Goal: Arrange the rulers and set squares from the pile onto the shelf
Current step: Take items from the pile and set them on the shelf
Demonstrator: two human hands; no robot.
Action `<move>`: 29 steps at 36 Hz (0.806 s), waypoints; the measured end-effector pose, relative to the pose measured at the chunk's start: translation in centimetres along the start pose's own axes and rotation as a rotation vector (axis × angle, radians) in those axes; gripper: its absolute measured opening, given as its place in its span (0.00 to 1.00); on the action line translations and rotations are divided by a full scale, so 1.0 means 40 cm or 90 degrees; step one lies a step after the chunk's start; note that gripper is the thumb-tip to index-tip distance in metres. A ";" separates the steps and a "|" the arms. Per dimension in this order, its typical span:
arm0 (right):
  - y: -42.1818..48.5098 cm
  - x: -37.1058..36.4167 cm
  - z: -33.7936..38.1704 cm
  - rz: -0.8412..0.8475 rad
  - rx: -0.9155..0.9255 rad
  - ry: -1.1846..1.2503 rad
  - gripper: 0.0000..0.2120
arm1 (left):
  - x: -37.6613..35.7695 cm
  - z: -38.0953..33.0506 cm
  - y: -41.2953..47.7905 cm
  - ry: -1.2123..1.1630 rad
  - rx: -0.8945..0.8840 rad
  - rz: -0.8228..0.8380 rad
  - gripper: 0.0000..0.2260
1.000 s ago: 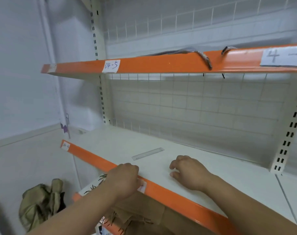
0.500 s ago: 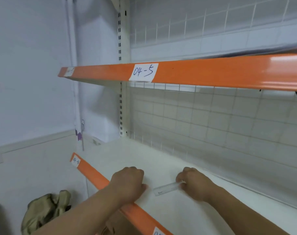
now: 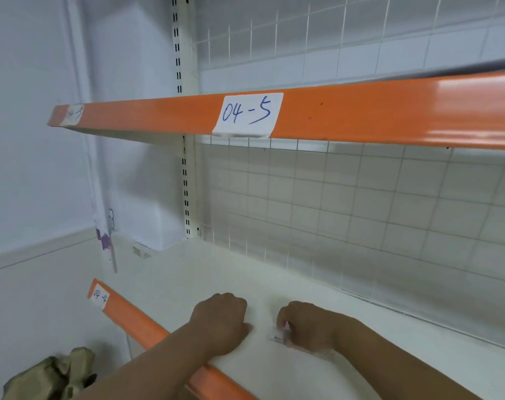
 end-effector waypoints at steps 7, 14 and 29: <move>-0.004 0.011 0.011 0.053 -0.070 -0.015 0.08 | 0.009 -0.005 0.046 -0.005 -0.062 -0.007 0.21; -0.015 0.032 -0.007 -0.049 -0.132 0.073 0.14 | -0.002 -0.006 0.079 0.007 -0.098 0.002 0.21; -0.073 0.076 -0.058 -0.476 -0.349 0.811 0.24 | -0.010 -0.083 0.082 -0.003 -0.169 0.019 0.24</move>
Point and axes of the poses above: each hand's wrist, its own y-axis towards the middle knuckle, its own x-axis out of the back of the hand, z = x × y, the point moved 5 cm from there along y, towards the middle knuckle, and after that the axes turned 7 degrees about x, right-handed, at the moved point
